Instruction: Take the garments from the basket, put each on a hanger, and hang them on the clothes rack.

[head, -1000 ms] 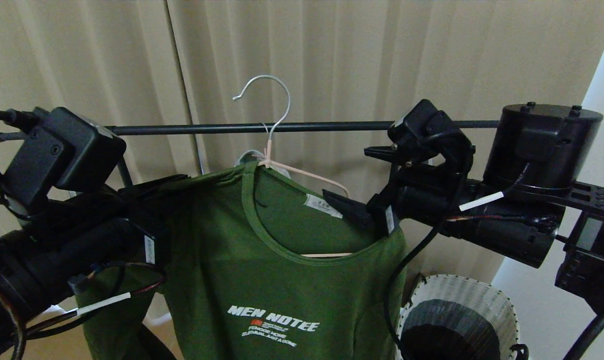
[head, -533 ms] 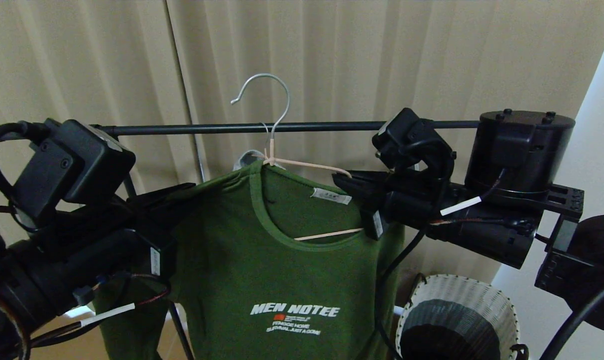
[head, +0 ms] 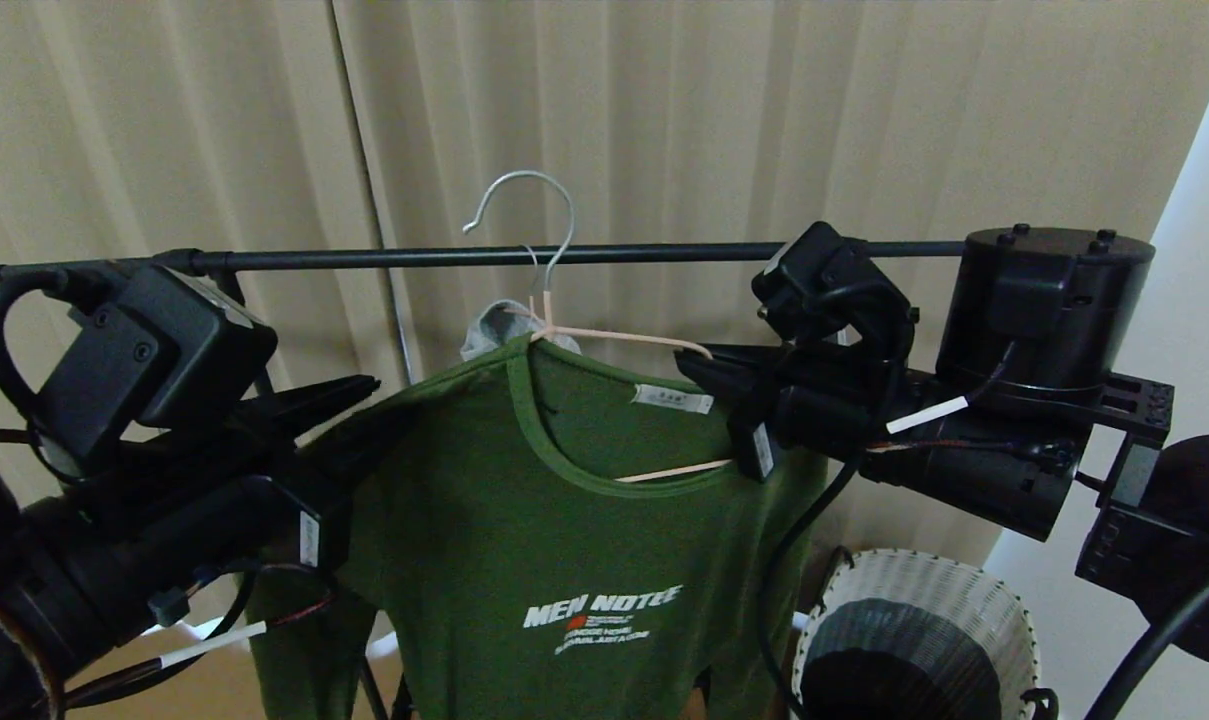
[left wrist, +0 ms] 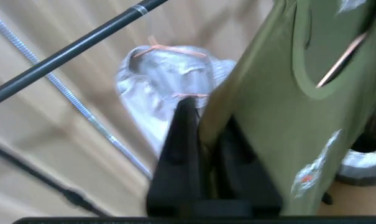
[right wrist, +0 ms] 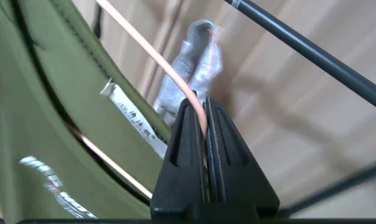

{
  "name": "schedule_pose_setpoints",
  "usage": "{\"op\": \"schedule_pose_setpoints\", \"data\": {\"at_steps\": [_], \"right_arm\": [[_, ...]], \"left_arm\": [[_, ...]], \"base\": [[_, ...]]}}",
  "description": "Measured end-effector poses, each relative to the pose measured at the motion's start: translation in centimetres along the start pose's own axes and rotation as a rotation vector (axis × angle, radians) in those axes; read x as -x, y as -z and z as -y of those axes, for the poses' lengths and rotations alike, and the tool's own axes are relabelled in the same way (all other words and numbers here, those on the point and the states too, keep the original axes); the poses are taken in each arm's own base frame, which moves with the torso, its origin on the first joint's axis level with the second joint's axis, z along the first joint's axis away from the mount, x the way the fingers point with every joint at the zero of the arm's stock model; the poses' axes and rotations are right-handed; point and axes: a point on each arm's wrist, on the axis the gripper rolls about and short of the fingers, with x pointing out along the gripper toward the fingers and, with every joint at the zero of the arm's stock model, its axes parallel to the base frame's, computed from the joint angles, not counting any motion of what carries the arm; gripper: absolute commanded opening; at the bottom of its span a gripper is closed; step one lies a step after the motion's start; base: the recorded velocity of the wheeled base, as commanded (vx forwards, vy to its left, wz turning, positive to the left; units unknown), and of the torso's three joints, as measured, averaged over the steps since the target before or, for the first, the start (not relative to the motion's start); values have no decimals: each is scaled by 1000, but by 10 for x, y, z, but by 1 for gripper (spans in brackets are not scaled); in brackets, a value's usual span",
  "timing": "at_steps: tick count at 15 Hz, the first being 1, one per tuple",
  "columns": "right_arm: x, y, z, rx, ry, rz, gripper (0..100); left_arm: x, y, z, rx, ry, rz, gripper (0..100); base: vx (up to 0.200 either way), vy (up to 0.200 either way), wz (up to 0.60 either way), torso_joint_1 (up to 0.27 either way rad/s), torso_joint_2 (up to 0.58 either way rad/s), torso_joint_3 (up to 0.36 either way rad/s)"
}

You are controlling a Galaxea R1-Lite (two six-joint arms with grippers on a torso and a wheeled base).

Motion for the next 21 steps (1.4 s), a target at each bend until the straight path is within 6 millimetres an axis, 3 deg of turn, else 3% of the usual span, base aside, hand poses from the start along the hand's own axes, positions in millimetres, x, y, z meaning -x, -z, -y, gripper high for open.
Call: {"op": "schedule_pose_setpoints", "data": {"at_steps": [4, 9, 12, 19, 20, 21], "right_arm": [[9, -2, 1, 0, 24, 3, 0], [41, 0, 19, -9, 102, 5, 0], [64, 1, 27, -14, 143, 15, 0], [86, -6, 28, -14, 150, 61, 0], [87, -7, 28, -15, 150, 64, 0], [88, -7, 27, -15, 150, 66, 0]], "left_arm": [[9, 4, 0, 1, 14, 9, 100], [46, 28, -1, 67, 28, 13, 100], [58, 49, -1, 68, 31, -29, 100], [49, 64, 3, 65, 62, -114, 100], [47, 65, 4, 64, 64, -123, 0], [45, 66, 4, 62, 67, -135, 0]], "base": [[0, 0, 0, 0, 0, 0], [0, 0, 0, 0, 0, 0], [0, 0, 0, 0, 0, 0], [0, 0, 0, 0, 0, 0], [0, 0, 0, 0, 0, 0], [0, 0, 0, 0, 0, 0]]}}
